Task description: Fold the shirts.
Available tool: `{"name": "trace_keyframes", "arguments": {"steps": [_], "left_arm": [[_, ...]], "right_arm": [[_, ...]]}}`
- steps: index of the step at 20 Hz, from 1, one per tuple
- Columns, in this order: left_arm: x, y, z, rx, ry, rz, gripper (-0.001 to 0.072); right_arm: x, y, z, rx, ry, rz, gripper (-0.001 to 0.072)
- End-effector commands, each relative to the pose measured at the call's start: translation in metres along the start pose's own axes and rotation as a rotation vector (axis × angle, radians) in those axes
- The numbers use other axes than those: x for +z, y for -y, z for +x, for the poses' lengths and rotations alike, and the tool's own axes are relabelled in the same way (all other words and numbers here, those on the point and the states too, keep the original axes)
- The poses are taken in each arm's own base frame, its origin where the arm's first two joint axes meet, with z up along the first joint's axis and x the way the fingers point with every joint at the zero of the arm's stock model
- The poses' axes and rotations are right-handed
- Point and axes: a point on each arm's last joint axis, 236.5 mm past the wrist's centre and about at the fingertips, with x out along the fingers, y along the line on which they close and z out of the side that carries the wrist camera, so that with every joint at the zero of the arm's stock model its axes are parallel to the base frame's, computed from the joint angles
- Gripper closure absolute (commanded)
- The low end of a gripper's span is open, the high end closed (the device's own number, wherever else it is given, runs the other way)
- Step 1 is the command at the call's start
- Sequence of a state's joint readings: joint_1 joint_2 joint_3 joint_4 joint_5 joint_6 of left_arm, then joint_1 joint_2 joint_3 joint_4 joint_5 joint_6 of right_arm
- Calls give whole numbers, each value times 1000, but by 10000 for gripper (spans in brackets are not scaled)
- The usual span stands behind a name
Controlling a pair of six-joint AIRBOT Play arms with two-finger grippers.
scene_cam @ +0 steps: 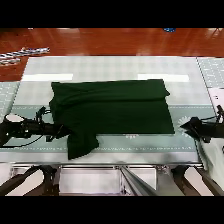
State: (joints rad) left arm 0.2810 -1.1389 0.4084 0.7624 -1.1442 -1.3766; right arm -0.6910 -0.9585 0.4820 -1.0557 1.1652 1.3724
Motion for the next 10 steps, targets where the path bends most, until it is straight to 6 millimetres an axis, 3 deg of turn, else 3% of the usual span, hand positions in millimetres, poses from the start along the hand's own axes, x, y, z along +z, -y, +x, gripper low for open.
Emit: {"name": "trace_keyframes", "arguments": {"steps": [1,3,5,10], "left_arm": [[-1,2,0,-5,-7,5,691],[-1,2,0,-5,-6,9,691],[2,1,0,-2,5,23,691],[5,1,0,1,19,36,691]], "right_arm": [[-23,11,15,5,-100,71,303],[-26,-2,21,76,-142,69,303],[-31,0,28,83,-185,89,303],[-26,-16,44,175,-212,116,303]]}}
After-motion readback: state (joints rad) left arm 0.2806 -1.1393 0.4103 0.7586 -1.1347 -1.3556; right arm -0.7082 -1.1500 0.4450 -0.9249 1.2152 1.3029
